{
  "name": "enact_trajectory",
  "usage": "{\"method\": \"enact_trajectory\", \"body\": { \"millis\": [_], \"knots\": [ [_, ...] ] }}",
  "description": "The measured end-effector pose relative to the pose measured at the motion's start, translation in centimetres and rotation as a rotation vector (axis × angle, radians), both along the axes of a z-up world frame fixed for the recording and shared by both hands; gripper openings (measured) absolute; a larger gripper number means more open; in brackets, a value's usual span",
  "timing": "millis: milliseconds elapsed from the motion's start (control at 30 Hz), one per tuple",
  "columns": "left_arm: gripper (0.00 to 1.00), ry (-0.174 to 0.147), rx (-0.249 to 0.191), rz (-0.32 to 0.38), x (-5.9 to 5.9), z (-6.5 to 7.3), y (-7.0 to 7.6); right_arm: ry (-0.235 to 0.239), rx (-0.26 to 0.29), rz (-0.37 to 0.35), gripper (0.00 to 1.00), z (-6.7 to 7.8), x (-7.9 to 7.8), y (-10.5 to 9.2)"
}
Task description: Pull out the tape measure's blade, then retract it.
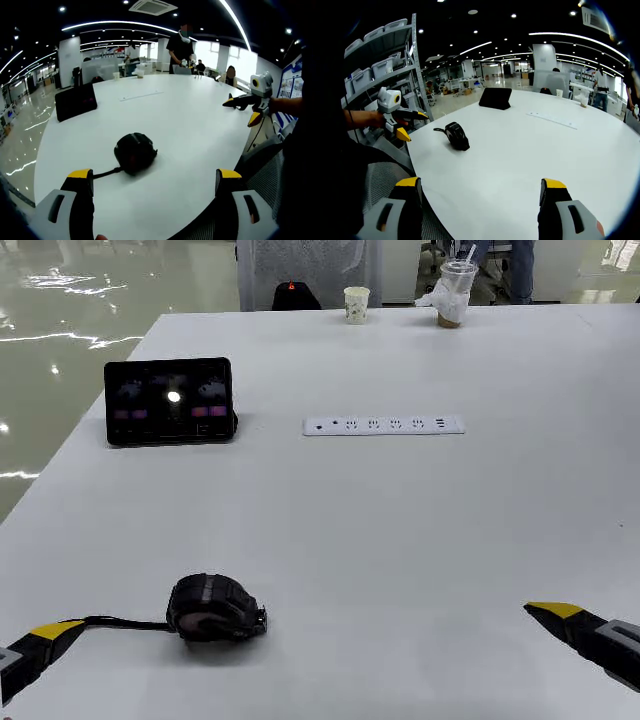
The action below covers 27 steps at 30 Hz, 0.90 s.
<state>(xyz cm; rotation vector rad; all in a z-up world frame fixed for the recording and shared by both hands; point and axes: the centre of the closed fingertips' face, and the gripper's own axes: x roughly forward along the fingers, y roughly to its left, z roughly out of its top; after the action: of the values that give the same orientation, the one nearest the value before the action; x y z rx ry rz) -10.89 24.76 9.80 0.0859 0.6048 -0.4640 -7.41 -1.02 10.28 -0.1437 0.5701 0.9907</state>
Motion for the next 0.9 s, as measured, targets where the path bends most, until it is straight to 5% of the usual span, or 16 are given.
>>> {"method": "enact_trajectory", "body": {
  "millis": [900],
  "knots": [
    [0.99, 0.007, 0.026, -0.028, 0.87, -0.09, 0.05, -0.004, -0.031, 0.067, 0.96, -0.27, 0.40, 0.46]
  ]
}}
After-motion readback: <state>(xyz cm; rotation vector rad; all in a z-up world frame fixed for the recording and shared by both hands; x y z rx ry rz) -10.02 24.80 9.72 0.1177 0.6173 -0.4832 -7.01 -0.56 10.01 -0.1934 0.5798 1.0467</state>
